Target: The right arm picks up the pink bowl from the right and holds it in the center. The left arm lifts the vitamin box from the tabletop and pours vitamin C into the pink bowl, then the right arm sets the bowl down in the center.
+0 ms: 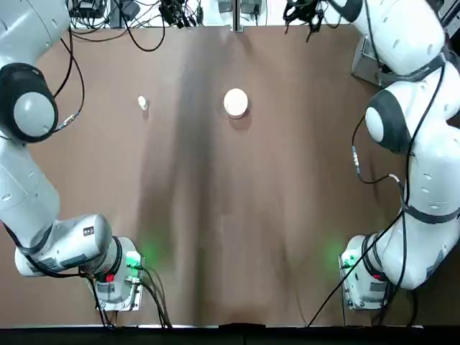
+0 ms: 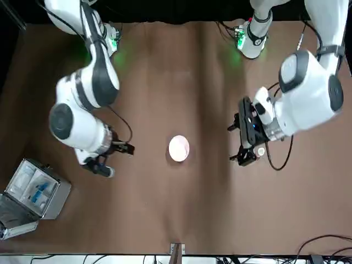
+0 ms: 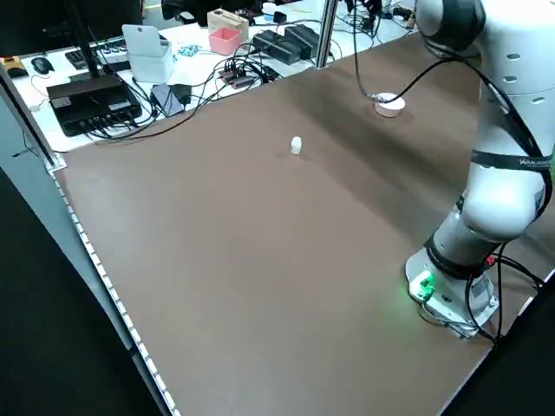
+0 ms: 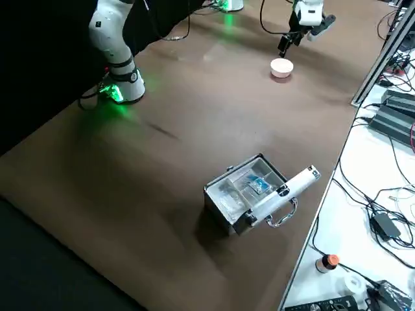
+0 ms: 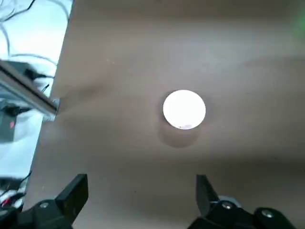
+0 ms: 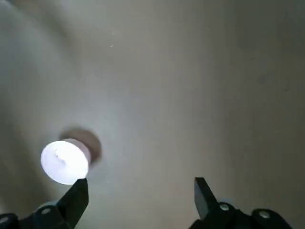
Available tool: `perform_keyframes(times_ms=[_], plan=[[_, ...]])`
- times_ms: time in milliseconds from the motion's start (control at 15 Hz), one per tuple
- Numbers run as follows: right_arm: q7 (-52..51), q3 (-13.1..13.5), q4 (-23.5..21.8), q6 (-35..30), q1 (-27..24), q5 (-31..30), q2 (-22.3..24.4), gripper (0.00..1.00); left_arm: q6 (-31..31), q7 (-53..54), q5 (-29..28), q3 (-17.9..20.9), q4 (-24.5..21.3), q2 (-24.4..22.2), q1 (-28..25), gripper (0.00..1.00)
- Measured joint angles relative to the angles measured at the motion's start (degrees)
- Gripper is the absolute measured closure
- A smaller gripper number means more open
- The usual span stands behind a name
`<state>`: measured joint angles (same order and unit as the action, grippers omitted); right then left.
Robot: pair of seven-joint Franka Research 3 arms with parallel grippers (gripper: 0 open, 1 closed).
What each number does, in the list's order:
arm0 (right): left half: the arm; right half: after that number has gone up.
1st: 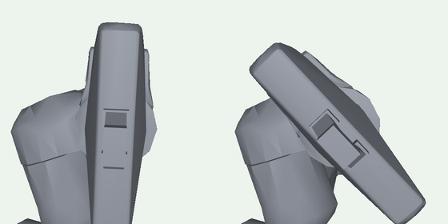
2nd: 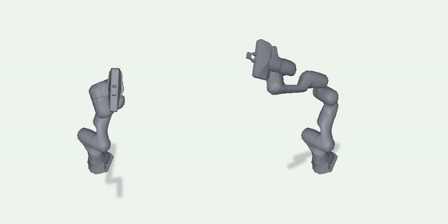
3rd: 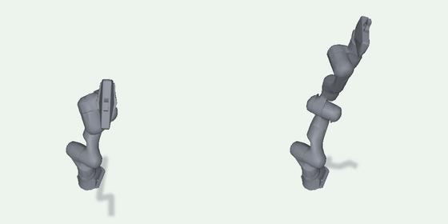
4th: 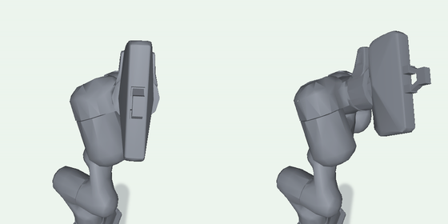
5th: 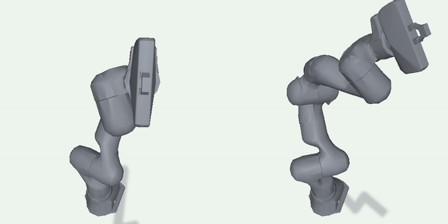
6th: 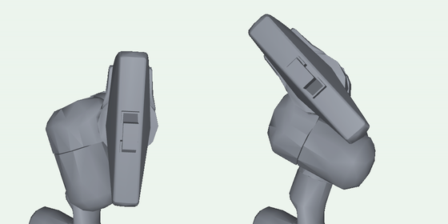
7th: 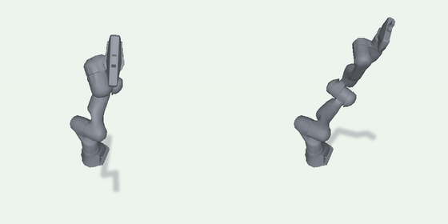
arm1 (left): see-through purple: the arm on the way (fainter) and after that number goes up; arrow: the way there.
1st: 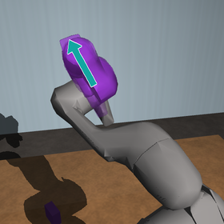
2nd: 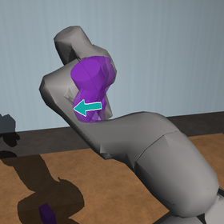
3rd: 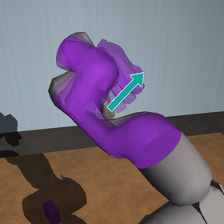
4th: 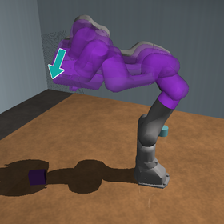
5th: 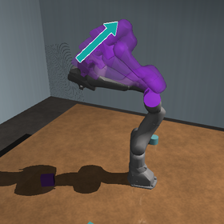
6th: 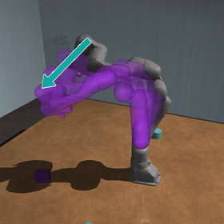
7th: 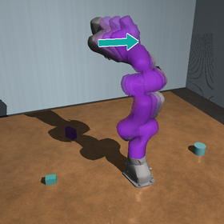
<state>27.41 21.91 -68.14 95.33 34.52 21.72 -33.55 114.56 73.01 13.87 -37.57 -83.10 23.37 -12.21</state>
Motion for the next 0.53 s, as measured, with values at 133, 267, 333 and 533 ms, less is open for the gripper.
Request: perform_keyframes(times_ms=[133,267,333,533], plan=[[-3.5,1.7,0.0,-3.0,-1.3,-1.0,2.1,0.02,0.0,-6.6,-2.9,0.0,-0.1,-2.1,1.1,0.00],[-7.0,2.8,0.0,-6.0,-3.9,-2.3,4.7,0.02,-0.1,-13.7,-5.3,0.1,-0.2,-4.0,1.2,0.00],[-8.8,3.0,0.0,-6.8,-5.3,-3.8,6.1,0.02,-0.1,-17.2,-6.4,0.3,-0.2,-4.8,1.1,0.00],[-14.5,3.3,0.0,-9.1,-8.8,-7.8,10.1,0.02,-0.2,-27.3,-10.8,0.5,-0.3,-6.9,0.8,0.00]])
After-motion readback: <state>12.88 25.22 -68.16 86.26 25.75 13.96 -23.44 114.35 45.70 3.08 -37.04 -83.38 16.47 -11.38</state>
